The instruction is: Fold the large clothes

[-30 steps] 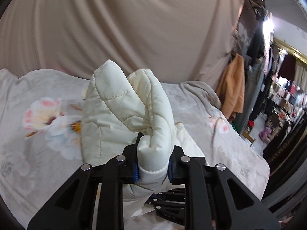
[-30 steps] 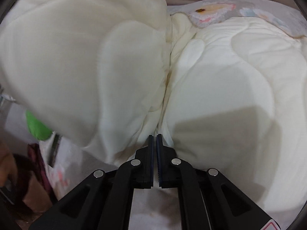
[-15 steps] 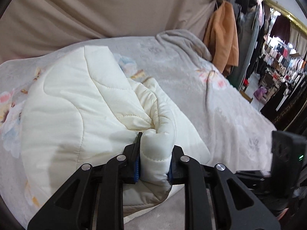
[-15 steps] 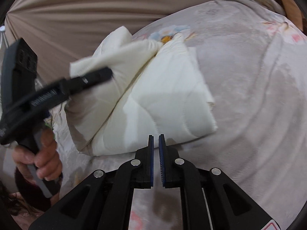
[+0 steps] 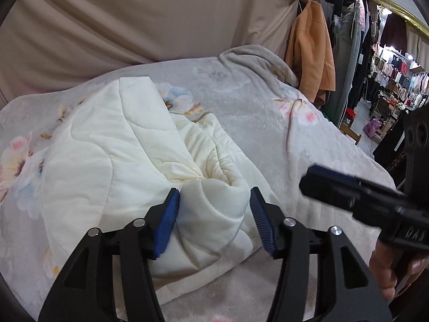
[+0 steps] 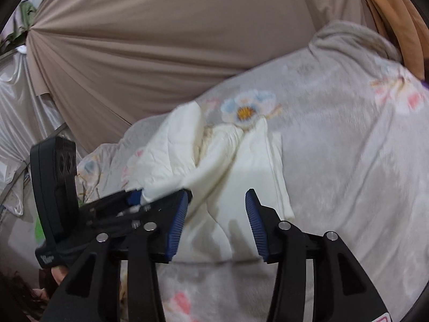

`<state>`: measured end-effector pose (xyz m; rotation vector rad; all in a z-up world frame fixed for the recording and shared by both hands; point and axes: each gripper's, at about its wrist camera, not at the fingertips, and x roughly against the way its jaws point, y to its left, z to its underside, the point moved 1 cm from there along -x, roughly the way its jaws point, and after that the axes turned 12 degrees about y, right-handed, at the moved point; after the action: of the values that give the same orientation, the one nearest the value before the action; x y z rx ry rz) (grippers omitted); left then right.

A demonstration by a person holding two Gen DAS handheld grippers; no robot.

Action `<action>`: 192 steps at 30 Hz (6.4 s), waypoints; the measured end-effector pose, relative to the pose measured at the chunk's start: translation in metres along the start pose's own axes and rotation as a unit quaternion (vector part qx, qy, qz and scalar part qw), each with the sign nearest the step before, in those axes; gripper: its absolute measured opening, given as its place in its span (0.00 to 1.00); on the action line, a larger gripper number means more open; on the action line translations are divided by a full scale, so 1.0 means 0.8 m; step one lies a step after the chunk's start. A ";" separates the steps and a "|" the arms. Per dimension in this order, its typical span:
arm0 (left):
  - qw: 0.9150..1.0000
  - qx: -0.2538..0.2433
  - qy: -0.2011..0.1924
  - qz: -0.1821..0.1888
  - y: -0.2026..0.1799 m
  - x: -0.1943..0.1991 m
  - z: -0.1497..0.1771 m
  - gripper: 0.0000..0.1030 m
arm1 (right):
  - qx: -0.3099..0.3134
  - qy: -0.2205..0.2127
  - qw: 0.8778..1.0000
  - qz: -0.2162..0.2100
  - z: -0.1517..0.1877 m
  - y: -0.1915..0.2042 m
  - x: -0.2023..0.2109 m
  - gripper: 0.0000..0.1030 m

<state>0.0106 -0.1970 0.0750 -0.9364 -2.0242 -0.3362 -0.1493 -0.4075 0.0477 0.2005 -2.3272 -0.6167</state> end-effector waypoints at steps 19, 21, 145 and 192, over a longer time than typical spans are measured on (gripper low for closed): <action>0.994 0.105 0.000 -0.036 0.110 0.070 0.099 0.85 | 0.068 0.019 0.997 -0.027 -0.016 0.073 -0.031 0.74; 0.990 0.136 0.001 -0.038 0.133 0.074 0.111 0.85 | 0.066 0.033 0.997 -0.030 -0.016 0.075 -0.045 0.75; 0.990 0.138 0.030 -0.020 0.093 -0.030 0.044 0.94 | 0.033 0.077 0.988 0.132 0.036 -0.023 -0.073 0.00; 0.992 0.111 -0.002 -0.065 0.091 0.000 0.010 0.95 | -0.005 0.061 0.994 0.090 0.031 -0.028 -0.041 0.22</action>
<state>0.0587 -0.1435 0.0628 -0.6710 -2.0815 -0.1731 -0.1425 -0.4076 0.0016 0.0222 -2.1951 -0.5115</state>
